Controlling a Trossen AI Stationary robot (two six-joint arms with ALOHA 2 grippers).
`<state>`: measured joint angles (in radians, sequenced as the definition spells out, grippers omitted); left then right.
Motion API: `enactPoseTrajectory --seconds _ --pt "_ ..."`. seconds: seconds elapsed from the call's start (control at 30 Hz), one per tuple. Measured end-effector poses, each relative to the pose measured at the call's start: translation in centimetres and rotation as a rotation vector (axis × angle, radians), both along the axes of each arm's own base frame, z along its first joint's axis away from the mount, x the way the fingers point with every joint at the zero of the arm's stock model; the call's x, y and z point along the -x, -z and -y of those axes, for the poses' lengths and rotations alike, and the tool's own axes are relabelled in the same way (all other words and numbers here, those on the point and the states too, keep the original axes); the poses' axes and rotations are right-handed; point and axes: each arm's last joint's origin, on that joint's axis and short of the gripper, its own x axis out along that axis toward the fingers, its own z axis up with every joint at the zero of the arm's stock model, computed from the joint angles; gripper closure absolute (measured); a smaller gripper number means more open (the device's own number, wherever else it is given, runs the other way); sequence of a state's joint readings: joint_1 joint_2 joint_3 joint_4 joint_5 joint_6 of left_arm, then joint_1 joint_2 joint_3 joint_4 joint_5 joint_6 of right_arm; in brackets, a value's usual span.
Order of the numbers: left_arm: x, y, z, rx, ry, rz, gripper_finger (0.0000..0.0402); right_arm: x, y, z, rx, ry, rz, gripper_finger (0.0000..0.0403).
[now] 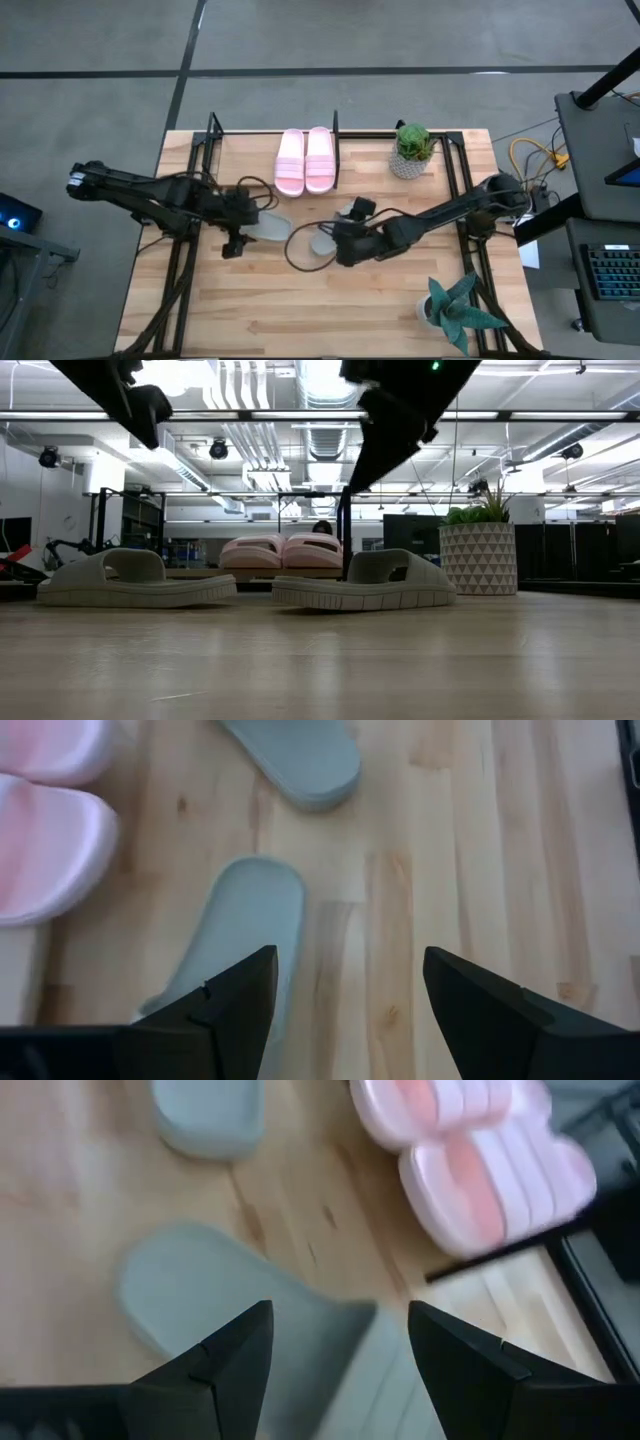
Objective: Pick and place slides into the shelf
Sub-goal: Put the right gray slipper on the shelf
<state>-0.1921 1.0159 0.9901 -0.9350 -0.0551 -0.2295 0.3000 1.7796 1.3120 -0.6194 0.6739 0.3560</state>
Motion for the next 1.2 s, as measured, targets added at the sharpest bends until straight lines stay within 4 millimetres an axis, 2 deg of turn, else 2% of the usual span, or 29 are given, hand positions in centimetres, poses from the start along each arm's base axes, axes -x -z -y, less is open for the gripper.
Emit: enactPoseTrajectory --seconds 0.2,0.4,0.6,0.8,0.93,1.13,1.2 --pt "1.3 -0.7 -0.4 -0.038 -0.037 0.065 0.0166 -1.1 1.9 0.0 0.003 0.085 -0.117 0.0179" --pt "2.2 0.0 -0.7 -0.054 -0.049 0.068 0.0166 -1.8 3.8 0.5 0.03 0.124 -0.198 0.0179" --pt "2.2 0.3 -0.7 -0.057 -0.047 0.057 0.0166 -1.9 5.9 1.7 0.048 0.181 -0.281 0.0179" --pt "2.0 0.4 -0.6 -0.061 -0.044 0.047 0.0166 -1.5 6.6 2.8 0.059 0.215 -0.329 0.0189" --pt "1.9 0.5 -0.6 -0.062 -0.043 0.042 0.0166 -1.2 6.7 3.1 0.059 0.221 -0.359 0.0237" --pt "1.8 0.6 -0.6 -0.067 -0.039 0.035 0.0166 -1.1 6.7 3.1 0.023 0.208 -0.389 0.0371" --pt "1.7 0.7 -0.6 -0.067 -0.039 0.031 0.0166 -1.1 6.6 3.1 0.023 0.204 -0.398 0.0384"
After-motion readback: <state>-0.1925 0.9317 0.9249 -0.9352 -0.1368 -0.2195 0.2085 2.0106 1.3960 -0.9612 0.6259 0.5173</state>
